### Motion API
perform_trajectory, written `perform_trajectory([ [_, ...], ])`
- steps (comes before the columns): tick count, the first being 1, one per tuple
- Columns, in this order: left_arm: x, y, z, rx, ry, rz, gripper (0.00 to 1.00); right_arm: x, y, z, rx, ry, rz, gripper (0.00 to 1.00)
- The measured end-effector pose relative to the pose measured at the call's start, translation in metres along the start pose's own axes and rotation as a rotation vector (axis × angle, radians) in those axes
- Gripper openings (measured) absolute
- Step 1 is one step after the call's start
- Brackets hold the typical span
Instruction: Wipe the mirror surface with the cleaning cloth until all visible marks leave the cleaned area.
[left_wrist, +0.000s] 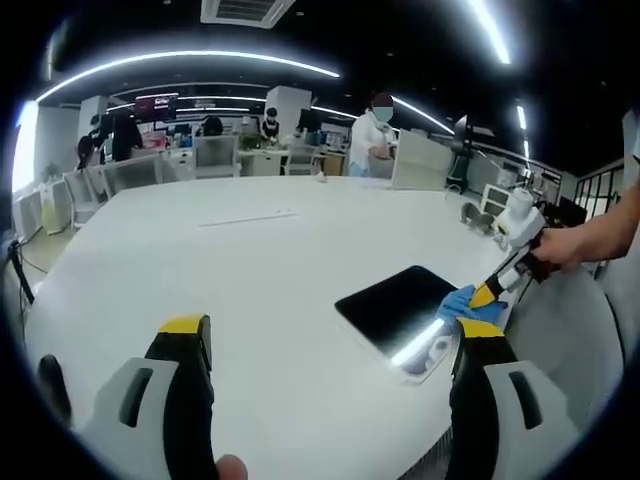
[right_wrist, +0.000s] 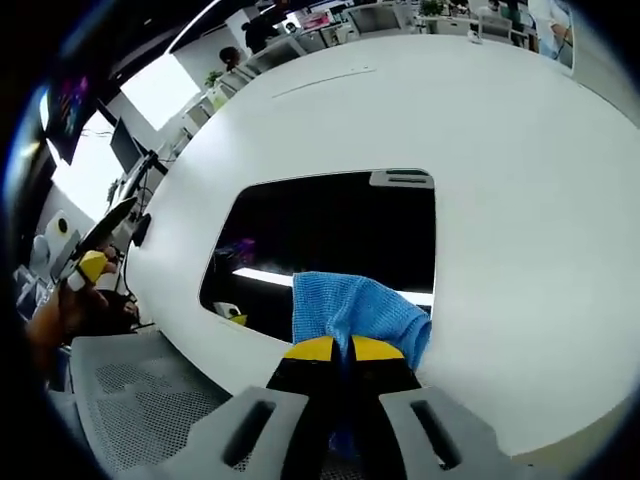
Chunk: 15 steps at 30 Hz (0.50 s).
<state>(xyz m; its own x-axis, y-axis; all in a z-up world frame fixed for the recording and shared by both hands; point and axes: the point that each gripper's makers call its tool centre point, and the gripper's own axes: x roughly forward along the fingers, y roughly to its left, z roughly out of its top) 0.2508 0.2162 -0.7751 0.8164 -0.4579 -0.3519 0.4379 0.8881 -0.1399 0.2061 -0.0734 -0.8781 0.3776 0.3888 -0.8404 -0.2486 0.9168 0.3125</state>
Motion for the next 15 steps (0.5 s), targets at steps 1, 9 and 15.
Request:
perform_trajectory([
  [1, 0.0, -0.0002, 0.0, 0.003, 0.001, -0.001, 0.99, -0.0005, -0.0025, 0.0002, 0.001, -0.001, -0.004, 0.0],
  [9, 0.0013, 0.0004, 0.0001, 0.003, 0.004, -0.001, 0.99, -0.0031, -0.0091, -0.0002, 0.01, 0.0, -0.011, 0.0],
  [15, 0.0015, 0.0, -0.0003, 0.004, 0.007, -0.002, 0.99, -0.0029, -0.0085, 0.0, 0.011, 0.003, -0.011, 0.0],
])
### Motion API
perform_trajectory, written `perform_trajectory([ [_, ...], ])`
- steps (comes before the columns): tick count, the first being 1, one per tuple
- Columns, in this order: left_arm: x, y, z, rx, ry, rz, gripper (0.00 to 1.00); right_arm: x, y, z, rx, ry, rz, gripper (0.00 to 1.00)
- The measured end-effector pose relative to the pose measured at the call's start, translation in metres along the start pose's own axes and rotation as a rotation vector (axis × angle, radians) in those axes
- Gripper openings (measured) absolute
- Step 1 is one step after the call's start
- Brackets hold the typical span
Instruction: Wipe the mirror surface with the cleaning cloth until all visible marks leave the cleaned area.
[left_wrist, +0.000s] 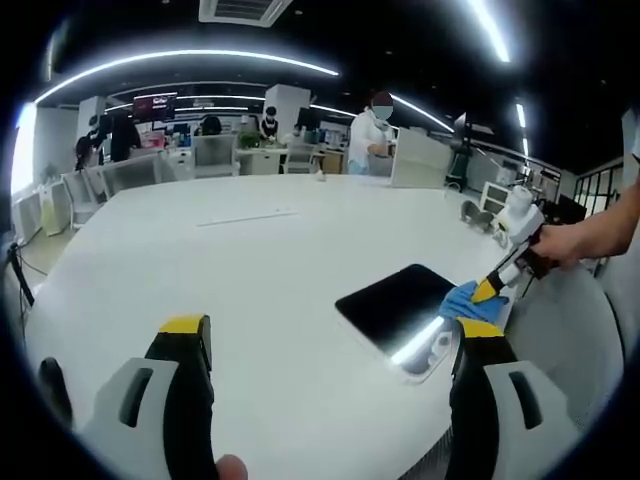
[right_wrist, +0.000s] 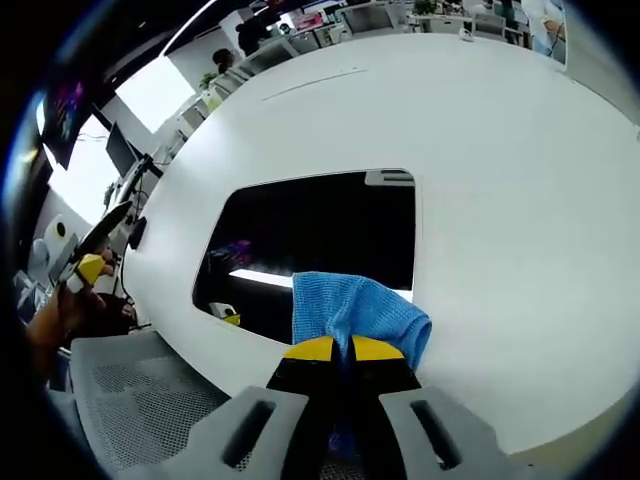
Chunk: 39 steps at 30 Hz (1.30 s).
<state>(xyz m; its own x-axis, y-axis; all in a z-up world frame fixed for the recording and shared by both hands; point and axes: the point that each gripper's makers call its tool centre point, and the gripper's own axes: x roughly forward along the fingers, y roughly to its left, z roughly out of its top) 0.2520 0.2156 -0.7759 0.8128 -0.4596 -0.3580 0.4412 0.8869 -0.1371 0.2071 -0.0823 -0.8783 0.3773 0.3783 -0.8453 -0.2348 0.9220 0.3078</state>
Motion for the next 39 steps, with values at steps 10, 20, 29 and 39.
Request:
perform_trajectory([
  [10, 0.001, 0.001, 0.001, -0.003, -0.002, 0.001, 0.99, 0.004, -0.002, 0.009, 0.002, -0.006, -0.011, 0.0],
  [20, 0.002, 0.003, 0.0, -0.008, -0.002, 0.003, 0.99, 0.01, -0.007, 0.022, 0.006, -0.014, -0.019, 0.0],
  [29, 0.004, 0.004, -0.001, -0.014, 0.0, 0.003, 0.99, 0.016, -0.012, 0.038, 0.001, -0.018, -0.027, 0.0],
  [39, 0.005, 0.005, -0.006, -0.03, 0.007, 0.015, 0.99, 0.026, -0.021, 0.063, -0.026, -0.018, -0.04, 0.0],
])
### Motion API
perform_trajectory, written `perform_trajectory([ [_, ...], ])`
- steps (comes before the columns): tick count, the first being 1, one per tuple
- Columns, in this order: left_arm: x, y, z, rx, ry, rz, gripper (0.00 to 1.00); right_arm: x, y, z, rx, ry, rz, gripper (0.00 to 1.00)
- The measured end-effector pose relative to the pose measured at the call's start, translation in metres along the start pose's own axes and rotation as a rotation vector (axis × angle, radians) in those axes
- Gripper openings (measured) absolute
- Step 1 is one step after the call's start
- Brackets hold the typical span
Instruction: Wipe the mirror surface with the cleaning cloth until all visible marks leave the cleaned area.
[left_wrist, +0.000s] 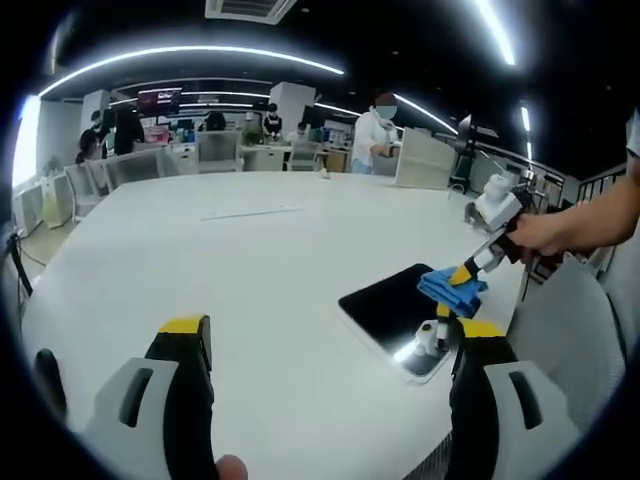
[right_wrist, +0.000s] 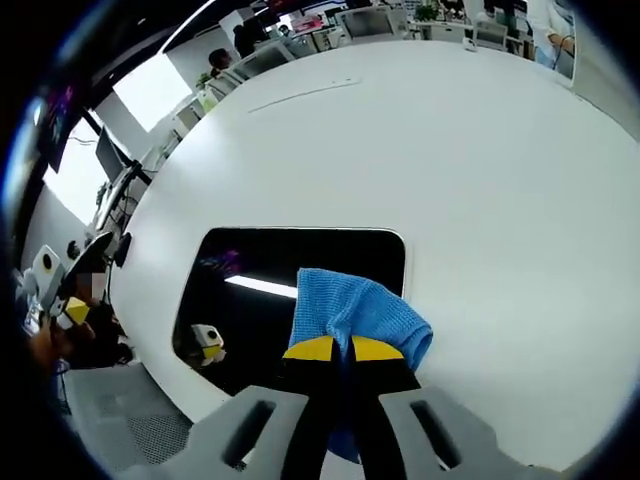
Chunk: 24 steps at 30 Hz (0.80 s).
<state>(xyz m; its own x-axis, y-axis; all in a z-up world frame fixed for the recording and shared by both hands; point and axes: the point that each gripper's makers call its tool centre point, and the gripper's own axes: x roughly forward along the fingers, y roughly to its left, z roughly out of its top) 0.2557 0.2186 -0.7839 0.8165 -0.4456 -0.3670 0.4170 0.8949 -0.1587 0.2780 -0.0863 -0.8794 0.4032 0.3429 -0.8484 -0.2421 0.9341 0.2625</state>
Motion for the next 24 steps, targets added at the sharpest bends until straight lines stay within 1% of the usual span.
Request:
perform_trajectory([
  [2, -0.001, 0.001, -0.001, -0.004, 0.002, 0.004, 0.99, 0.002, -0.002, 0.006, -0.001, -0.002, -0.003, 0.0],
  [8, -0.005, -0.005, -0.001, -0.015, 0.007, 0.014, 0.99, 0.008, -0.007, 0.019, 0.0, 0.001, -0.005, 0.0],
  [12, -0.008, -0.011, -0.006, -0.021, 0.012, 0.018, 0.99, 0.012, -0.01, 0.028, -0.008, -0.005, -0.008, 0.0],
  [17, -0.009, -0.006, -0.013, -0.032, 0.02, 0.03, 0.99, 0.016, -0.014, 0.037, -0.016, -0.002, -0.007, 0.0],
  [21, -0.009, -0.006, -0.008, -0.039, 0.01, 0.046, 0.99, 0.016, -0.014, 0.038, -0.015, 0.005, -0.008, 0.0],
  [24, -0.008, -0.011, -0.001, -0.043, -0.007, 0.05, 0.99, 0.016, -0.014, 0.038, -0.018, 0.006, -0.01, 0.0],
])
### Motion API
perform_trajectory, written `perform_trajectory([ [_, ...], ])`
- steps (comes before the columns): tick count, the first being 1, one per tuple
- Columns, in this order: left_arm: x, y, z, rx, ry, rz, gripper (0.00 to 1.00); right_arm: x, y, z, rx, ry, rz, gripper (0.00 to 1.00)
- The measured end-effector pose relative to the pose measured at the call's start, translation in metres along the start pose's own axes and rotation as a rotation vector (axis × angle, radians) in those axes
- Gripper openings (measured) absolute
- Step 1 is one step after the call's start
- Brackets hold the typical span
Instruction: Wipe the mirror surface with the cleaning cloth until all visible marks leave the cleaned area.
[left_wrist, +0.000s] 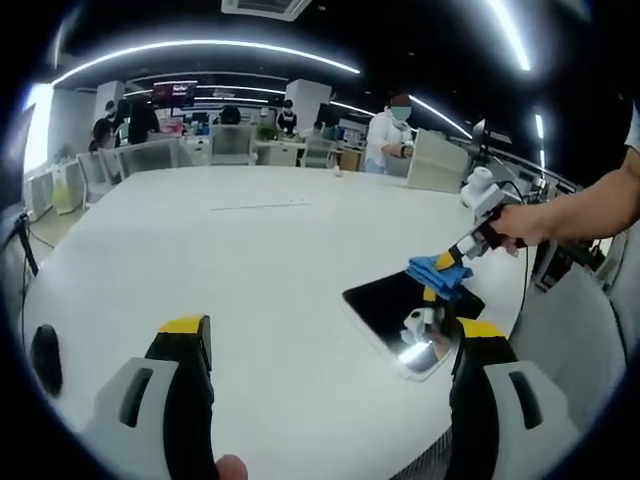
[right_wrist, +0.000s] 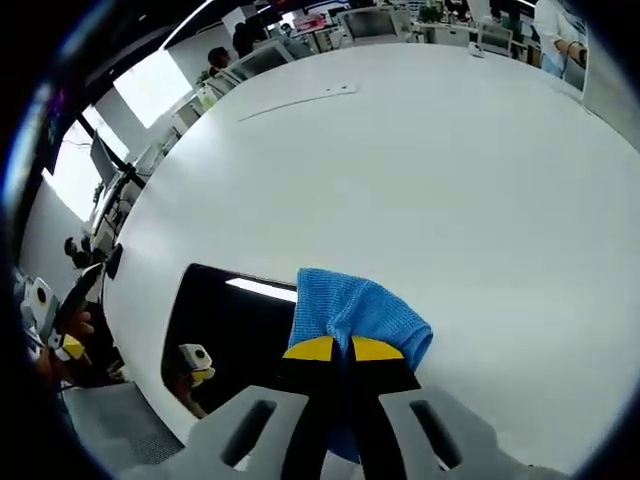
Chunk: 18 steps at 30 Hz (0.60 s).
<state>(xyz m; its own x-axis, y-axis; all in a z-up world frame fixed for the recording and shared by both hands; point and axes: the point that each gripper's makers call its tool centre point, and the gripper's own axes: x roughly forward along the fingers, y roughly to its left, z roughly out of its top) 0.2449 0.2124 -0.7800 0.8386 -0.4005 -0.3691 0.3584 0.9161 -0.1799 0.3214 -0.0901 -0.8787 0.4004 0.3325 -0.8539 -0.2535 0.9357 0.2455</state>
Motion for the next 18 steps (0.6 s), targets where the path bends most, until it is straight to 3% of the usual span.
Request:
perform_trajectory([
  [2, 0.002, -0.003, 0.0, 0.01, 0.0, -0.007, 0.99, 0.0, 0.001, 0.0, -0.027, 0.004, -0.005, 0.0],
  [13, 0.006, 0.0, -0.001, 0.017, 0.004, -0.014, 0.99, 0.001, -0.001, -0.001, 0.002, -0.003, 0.005, 0.0],
  [18, 0.012, 0.004, 0.008, 0.025, -0.015, -0.019, 0.99, -0.002, 0.001, -0.001, -0.013, -0.001, 0.002, 0.0],
])
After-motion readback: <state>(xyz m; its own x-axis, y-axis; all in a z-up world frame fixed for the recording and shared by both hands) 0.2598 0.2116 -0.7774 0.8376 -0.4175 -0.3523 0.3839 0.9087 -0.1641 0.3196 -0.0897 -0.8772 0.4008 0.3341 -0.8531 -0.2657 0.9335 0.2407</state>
